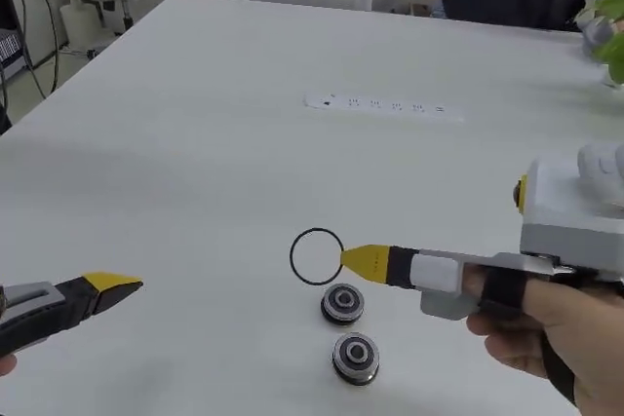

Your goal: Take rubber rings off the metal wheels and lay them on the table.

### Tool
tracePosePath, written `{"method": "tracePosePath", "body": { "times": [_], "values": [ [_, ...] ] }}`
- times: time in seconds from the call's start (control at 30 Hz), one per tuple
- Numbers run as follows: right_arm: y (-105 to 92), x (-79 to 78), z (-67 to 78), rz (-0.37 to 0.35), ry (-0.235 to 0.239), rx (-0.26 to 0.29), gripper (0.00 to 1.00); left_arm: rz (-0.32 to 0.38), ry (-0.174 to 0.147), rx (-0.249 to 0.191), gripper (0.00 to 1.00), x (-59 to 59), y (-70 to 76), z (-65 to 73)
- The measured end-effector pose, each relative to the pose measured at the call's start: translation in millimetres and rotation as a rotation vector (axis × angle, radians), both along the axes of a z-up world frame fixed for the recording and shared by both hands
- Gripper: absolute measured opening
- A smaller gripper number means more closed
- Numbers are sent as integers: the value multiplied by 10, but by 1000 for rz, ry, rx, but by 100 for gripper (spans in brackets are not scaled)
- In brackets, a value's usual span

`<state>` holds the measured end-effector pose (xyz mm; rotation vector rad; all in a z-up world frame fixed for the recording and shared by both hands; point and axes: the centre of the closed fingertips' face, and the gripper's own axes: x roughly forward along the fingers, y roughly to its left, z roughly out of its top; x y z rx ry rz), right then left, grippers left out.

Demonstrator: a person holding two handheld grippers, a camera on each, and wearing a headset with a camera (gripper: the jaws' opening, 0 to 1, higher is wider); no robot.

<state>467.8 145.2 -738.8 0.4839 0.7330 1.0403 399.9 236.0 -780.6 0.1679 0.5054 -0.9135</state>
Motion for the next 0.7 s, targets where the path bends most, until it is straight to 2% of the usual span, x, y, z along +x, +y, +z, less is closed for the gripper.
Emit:
{"method": "tracePosePath", "body": {
  "times": [0.23, 0.43, 0.53, 0.7],
  "values": [
    [176, -14, -23, 41, -5, -9, 0, -5, 3, 6, 99, -7, 0, -9],
    [311, -42, -86, 77, 17, -17, 0, -4, 2, 10, 99, -8, 3, -14],
    [375, -64, -145, 99, 17, -36, 0, -2, 3, 9, 99, -8, 3, -14],
    [416, -103, -335, 124, 32, -76, 0, -5, 6, 12, 99, -12, 3, -23]
  ]
}}
